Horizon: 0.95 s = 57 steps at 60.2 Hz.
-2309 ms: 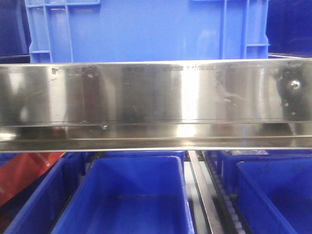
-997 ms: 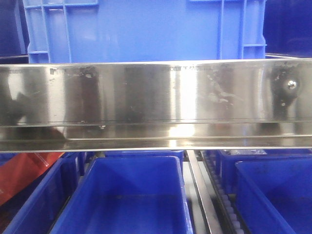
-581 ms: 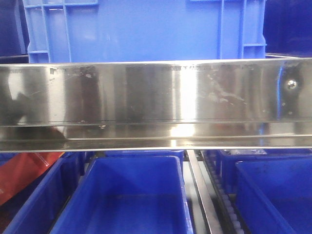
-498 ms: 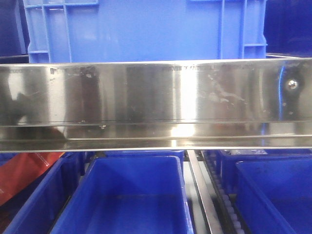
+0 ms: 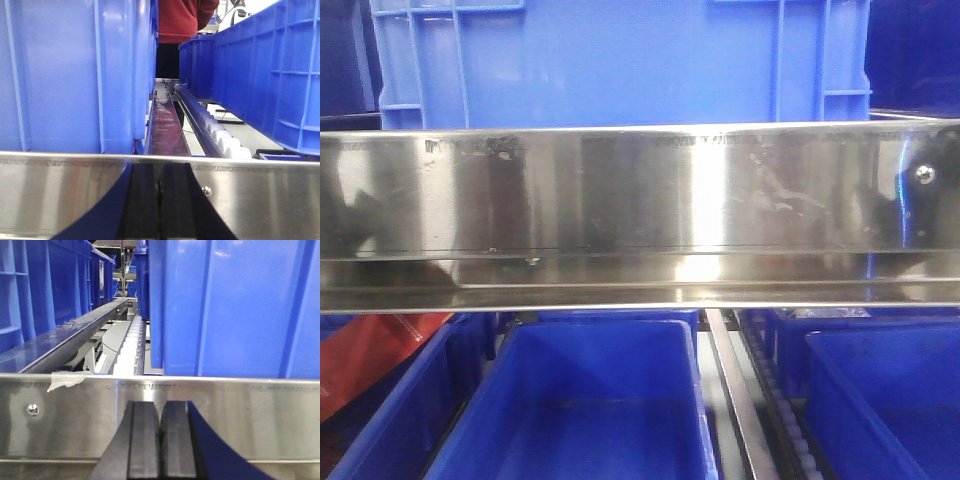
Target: Place cylindrical capacitor in blue bin on shelf
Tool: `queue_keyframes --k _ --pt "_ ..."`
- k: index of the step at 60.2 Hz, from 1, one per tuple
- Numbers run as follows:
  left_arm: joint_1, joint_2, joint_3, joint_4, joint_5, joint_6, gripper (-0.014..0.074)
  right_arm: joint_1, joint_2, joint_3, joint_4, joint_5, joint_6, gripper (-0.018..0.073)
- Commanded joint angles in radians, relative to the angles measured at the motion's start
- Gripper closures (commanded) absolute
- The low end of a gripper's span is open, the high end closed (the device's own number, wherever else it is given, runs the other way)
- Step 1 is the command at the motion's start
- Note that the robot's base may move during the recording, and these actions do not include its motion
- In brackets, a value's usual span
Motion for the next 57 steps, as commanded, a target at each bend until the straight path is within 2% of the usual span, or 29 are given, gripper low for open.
queue_keyframes --k 1,57 --pt "0.003 -0.005 -0.001 -0.004 -0.017 0.000 0.0707 -0.005 -0.003 0.002 -0.007 -0.029 0.000 0.0713" --pt "0.003 -0.005 -0.001 -0.004 -0.017 0.000 0.0707 -0.005 -0.003 0.002 -0.007 -0.029 0.000 0.0713"
